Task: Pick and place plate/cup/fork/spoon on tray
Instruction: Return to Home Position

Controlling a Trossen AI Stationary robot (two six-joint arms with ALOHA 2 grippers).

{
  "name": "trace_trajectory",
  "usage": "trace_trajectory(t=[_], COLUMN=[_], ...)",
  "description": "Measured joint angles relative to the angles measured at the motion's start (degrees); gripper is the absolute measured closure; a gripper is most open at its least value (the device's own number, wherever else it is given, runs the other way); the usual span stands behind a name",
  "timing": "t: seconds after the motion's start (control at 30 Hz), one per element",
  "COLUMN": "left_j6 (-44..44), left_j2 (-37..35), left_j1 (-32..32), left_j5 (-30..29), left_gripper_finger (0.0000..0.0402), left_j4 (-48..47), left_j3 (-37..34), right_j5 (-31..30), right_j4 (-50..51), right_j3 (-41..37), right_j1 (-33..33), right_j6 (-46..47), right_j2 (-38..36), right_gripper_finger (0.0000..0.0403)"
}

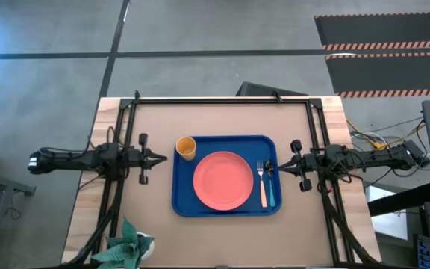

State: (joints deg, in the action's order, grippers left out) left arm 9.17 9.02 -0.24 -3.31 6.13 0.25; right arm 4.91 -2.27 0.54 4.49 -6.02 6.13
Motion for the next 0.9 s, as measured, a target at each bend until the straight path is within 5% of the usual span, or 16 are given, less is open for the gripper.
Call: trace_trajectory(t=[0.33, 0.9], left_j6=[0.4, 0.3], left_j2=[-8.9, -8.0], left_j1=[0.0, 0.0], left_j5=[0.8, 1.2], left_gripper_finger=[0.0402, 0.0402], left_j4=[-4.7, -4.7], left_j3=[0.0, 0.0], right_j5=[0.0, 0.0], right_j4=[-0.1, 0.3], right_j3=[0.3, 0.5], right_j1=[0.0, 0.0], right_j6=[-1.5, -1.5], right_j2=[0.0, 0.0], right_gripper_finger=[0.0394, 0.0394])
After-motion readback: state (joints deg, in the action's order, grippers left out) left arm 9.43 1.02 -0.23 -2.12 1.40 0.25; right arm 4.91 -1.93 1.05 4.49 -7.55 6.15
